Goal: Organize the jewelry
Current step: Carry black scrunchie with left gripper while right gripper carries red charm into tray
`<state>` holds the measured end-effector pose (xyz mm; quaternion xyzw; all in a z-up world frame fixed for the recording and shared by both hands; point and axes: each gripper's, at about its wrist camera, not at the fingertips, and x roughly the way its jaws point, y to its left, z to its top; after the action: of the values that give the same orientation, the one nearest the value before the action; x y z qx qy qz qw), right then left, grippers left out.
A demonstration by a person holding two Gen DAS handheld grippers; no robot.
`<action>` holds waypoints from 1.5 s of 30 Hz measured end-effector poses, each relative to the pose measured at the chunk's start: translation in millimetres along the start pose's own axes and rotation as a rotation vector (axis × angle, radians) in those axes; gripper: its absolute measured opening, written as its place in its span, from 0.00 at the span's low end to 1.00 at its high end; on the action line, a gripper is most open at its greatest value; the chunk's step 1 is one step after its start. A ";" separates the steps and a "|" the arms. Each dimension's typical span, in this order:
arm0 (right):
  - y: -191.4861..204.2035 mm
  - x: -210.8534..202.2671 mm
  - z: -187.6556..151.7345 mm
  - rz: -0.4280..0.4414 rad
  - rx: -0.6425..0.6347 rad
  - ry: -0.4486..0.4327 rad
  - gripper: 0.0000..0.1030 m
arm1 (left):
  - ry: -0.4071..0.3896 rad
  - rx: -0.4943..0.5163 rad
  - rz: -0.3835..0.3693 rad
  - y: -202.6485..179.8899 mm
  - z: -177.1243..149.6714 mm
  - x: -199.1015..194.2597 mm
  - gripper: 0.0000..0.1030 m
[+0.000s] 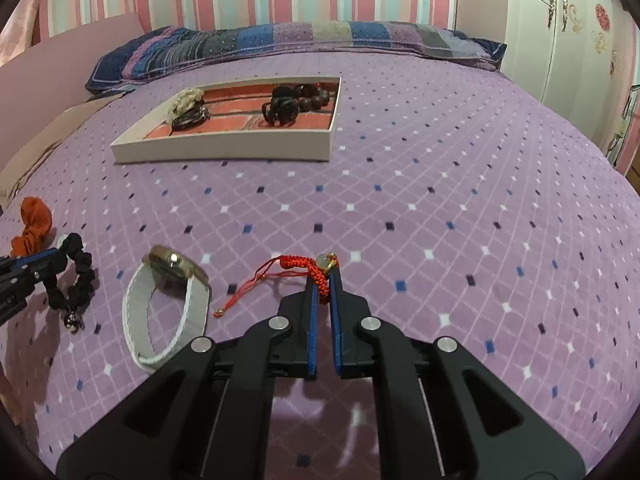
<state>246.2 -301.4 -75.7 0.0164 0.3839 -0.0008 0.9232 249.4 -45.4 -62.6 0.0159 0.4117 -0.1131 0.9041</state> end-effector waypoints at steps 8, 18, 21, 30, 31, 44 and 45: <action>2.0 2.2 16.3 -0.004 0.001 -0.026 0.06 | -0.041 -0.008 0.016 8.9 29.4 -1.5 0.12; 8.3 9.1 52.0 0.001 0.004 -0.068 0.06 | -0.073 -0.035 0.024 19.9 70.4 8.3 0.12; 10.8 11.0 69.0 0.003 0.004 -0.085 0.06 | -0.078 -0.046 0.026 24.9 86.4 14.6 0.12; 21.3 23.3 130.3 -0.014 -0.014 -0.135 0.06 | -0.110 -0.030 0.051 33.7 142.9 32.2 0.12; 22.7 25.9 136.6 -0.020 -0.019 -0.138 0.06 | -0.112 -0.035 0.050 35.1 148.2 34.1 0.12; 34.7 108.4 179.4 -0.071 -0.025 -0.025 0.06 | -0.019 -0.078 0.101 49.8 198.6 117.8 0.12; 36.1 114.6 179.2 -0.080 -0.034 -0.013 0.06 | 0.000 -0.072 0.120 50.3 199.0 128.7 0.12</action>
<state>454.6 -269.6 -29.6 -0.0146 0.3781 -0.0311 0.9251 489.6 -45.3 -30.7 0.0081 0.4136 -0.0439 0.9093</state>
